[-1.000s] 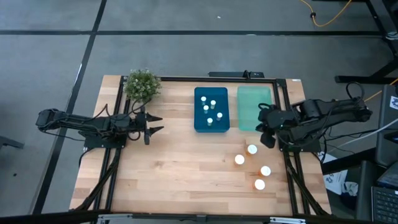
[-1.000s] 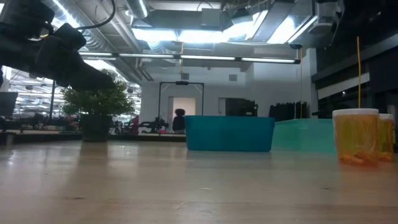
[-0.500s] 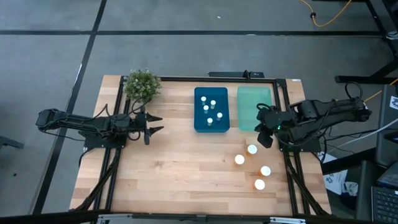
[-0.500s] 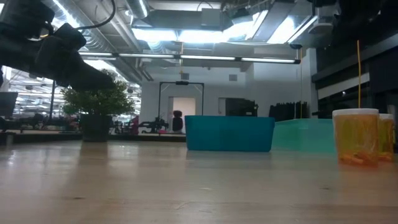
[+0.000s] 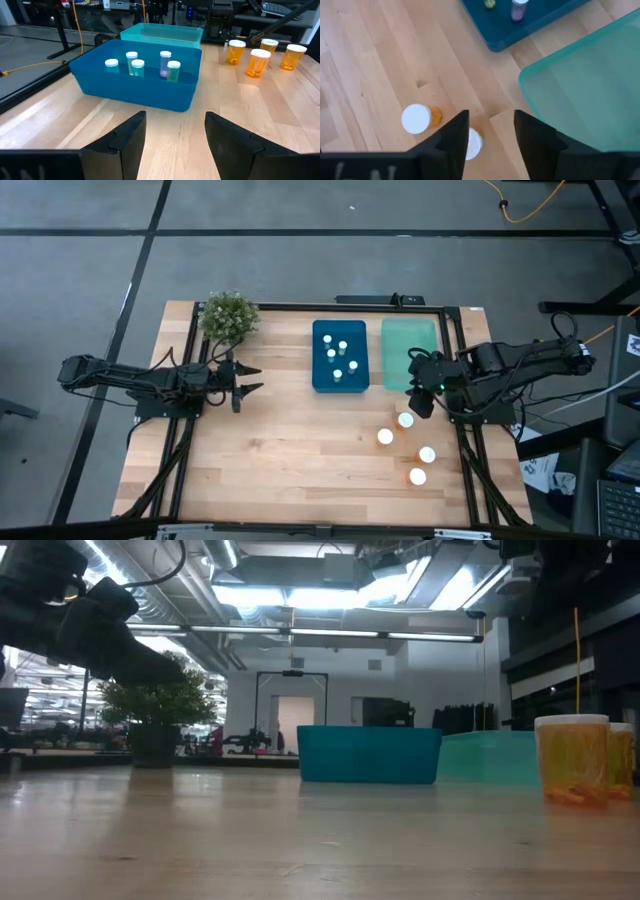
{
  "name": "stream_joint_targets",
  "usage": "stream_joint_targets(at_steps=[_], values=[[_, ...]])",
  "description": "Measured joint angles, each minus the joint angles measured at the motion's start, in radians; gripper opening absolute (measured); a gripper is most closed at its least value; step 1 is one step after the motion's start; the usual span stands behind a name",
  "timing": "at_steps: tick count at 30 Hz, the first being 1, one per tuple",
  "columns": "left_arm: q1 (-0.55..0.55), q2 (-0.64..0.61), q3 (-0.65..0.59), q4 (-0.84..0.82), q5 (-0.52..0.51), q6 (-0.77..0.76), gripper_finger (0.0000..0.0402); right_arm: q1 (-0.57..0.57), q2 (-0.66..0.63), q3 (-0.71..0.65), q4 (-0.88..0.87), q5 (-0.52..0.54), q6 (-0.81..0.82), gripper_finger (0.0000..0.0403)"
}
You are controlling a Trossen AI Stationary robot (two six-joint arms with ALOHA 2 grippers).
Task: Pick and place medicine bottles into bin by pill shape (circle, oval)
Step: Put the large orange pill bottle into the green bin
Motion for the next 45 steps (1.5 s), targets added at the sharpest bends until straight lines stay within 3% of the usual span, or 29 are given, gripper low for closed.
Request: stream_joint_targets(at_steps=[10,13,18,22,33,45], values=[[0.000,0.000,0.000,0.000,0.000,0.000,0.0195,0.000,0.000,0.000,0.000,-0.021,0.001,0.0170],[0.000,0.000,0.000,0.000,0.000,0.000,0.0195,0.000,0.000,0.000,0.000,-0.100,0.037,0.0170],[0.000,0.000,0.000,0.000,0.000,0.000,0.0195,0.022,0.005,0.000,-0.029,-0.285,0.230,0.0170],[0.000,0.000,0.000,0.000,0.000,0.000,0.0195,0.107,0.006,0.000,-0.081,-0.338,0.289,0.0170],[0.000,0.000,0.000,0.000,0.000,0.000,0.0195,0.330,0.031,0.000,-0.092,-0.065,0.419,0.0170],[0.000,0.000,0.000,0.000,0.000,0.000,0.0195,0.414,0.148,0.000,-0.081,0.017,0.367,0.0170]])
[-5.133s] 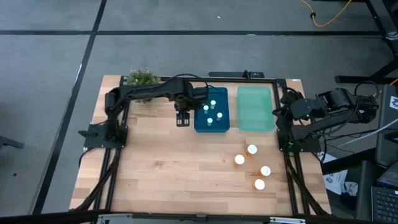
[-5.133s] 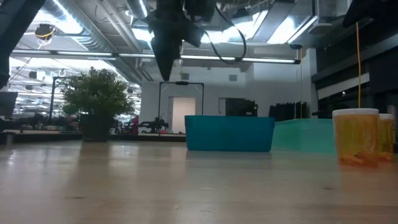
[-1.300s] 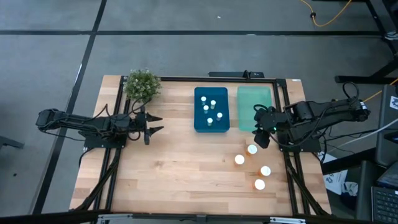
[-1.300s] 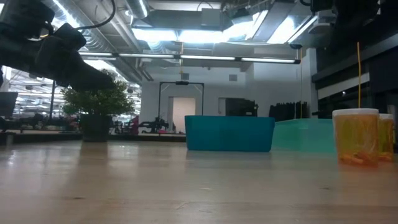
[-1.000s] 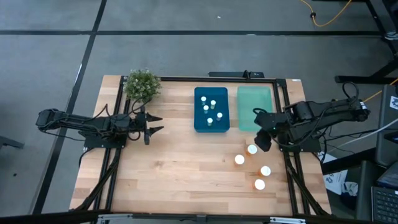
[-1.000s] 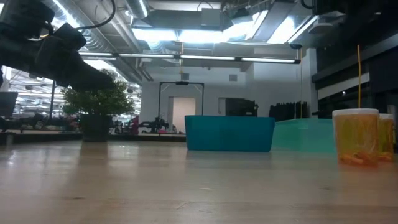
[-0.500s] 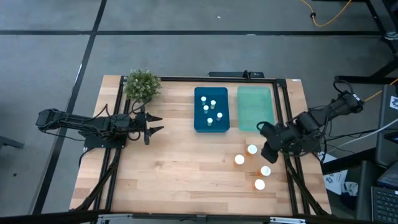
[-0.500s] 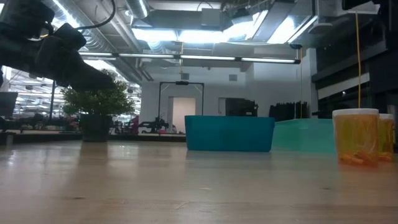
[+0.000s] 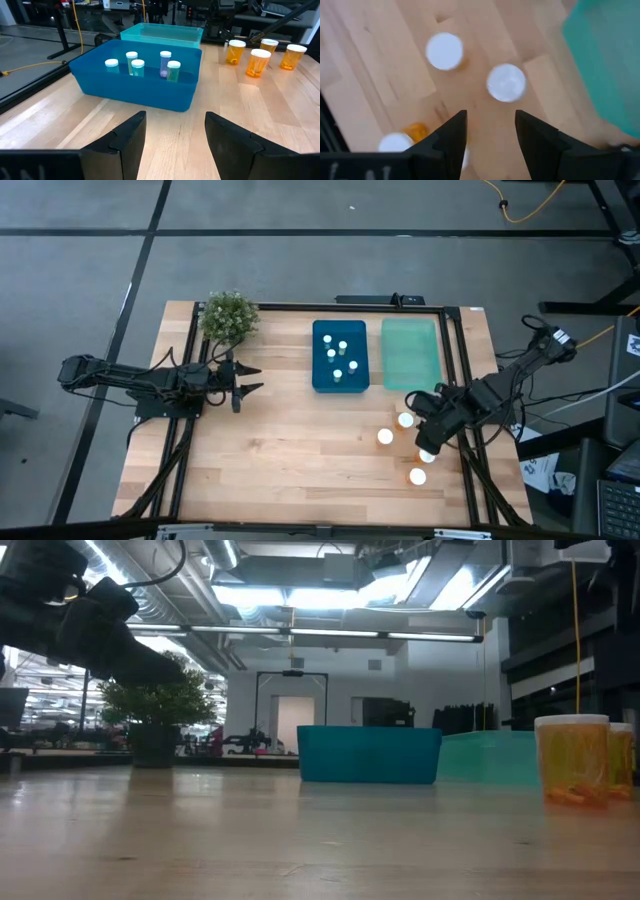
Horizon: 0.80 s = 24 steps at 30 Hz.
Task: Pick and place medicine bottles into bin by pill shape (circle, oval)
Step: Put the large orange pill bottle into the green bin
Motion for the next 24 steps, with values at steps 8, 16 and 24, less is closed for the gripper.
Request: stream_joint_targets(at_steps=[8,16,24], values=[[0.000,0.000,0.000,0.000,0.000,0.000,0.0195,-0.005,0.082,0.000,0.042,0.054,0.071,0.0171],[0.000,0.000,0.000,0.000,0.000,0.000,0.0195,-0.024,0.152,0.000,-0.064,0.041,0.234,0.0198],[0.000,0.000,0.000,0.000,0.000,0.000,0.0195,-0.025,0.193,0.000,-0.014,0.038,0.259,0.0251]])
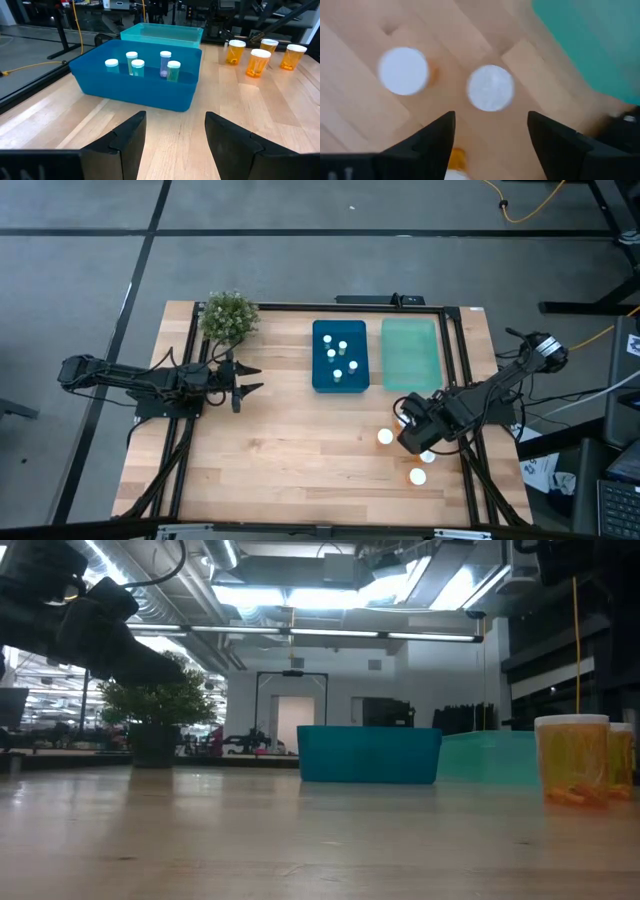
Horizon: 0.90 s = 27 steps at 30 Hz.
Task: Pick and place medicine bottles into bin by pill shape (circle, oval)
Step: Put the large orange pill bottle into the green bin
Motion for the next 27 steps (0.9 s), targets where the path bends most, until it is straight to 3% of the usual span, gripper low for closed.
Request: stream_joint_targets(at_steps=[4,16,21,27], values=[[0.000,0.000,0.000,0.000,0.000,0.000,0.0195,0.000,0.011,0.000,0.059,-0.045,0.018,0.0251],[0.000,0.000,0.000,0.000,0.000,0.000,0.0195,-0.032,0.057,0.000,0.005,-0.065,0.344,0.0242],[0.000,0.000,0.000,0.000,0.000,0.000,0.0195,-0.062,0.077,0.000,0.032,-0.093,0.343,0.0242],[0.000,0.000,0.000,0.000,0.000,0.000,0.0195,-0.071,0.115,0.000,0.032,-0.204,0.337,0.0242]])
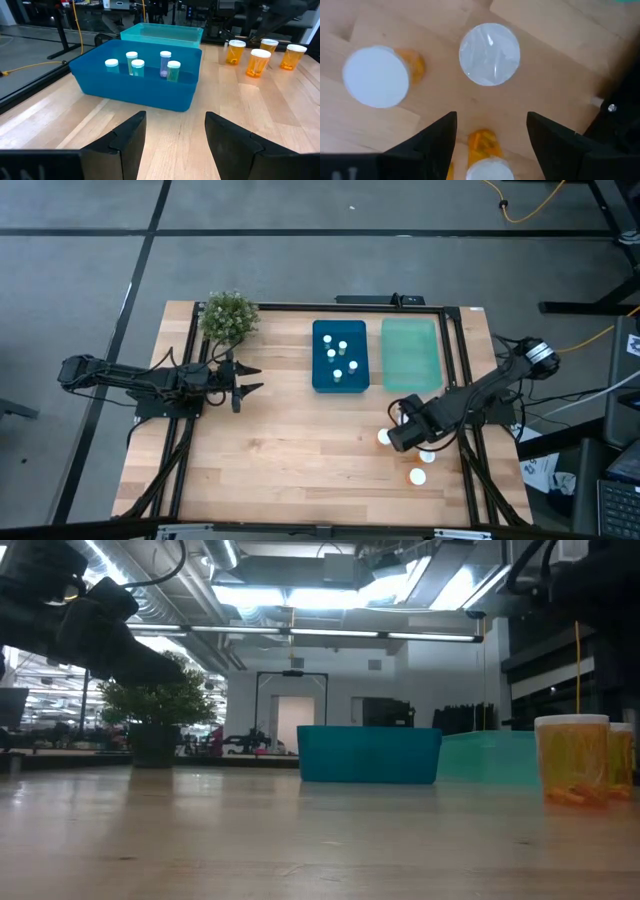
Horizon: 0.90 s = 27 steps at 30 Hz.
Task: Pick and place medicine bottles into bin by pill shape (circle, oval)
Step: Put the large orange pill bottle into the green bin
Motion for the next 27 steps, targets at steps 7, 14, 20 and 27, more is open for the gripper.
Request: stream_joint_targets(at_steps=[7,14,20,27], values=[[0.000,0.000,0.000,0.000,0.000,0.000,0.0195,-0.017,0.046,0.000,0.002,0.002,-0.073,0.0242],[0.000,0.000,0.000,0.000,0.000,0.000,0.0195,-0.050,0.086,-0.002,0.007,-0.001,-0.169,0.0242],[0.000,0.000,0.000,-0.001,0.000,0.000,0.0195,-0.067,0.081,-0.103,0.089,-0.085,-0.214,0.0242],[0.000,0.000,0.000,-0.001,0.000,0.000,0.0195,-0.074,0.054,-0.157,0.195,-0.049,-0.339,0.0242]])
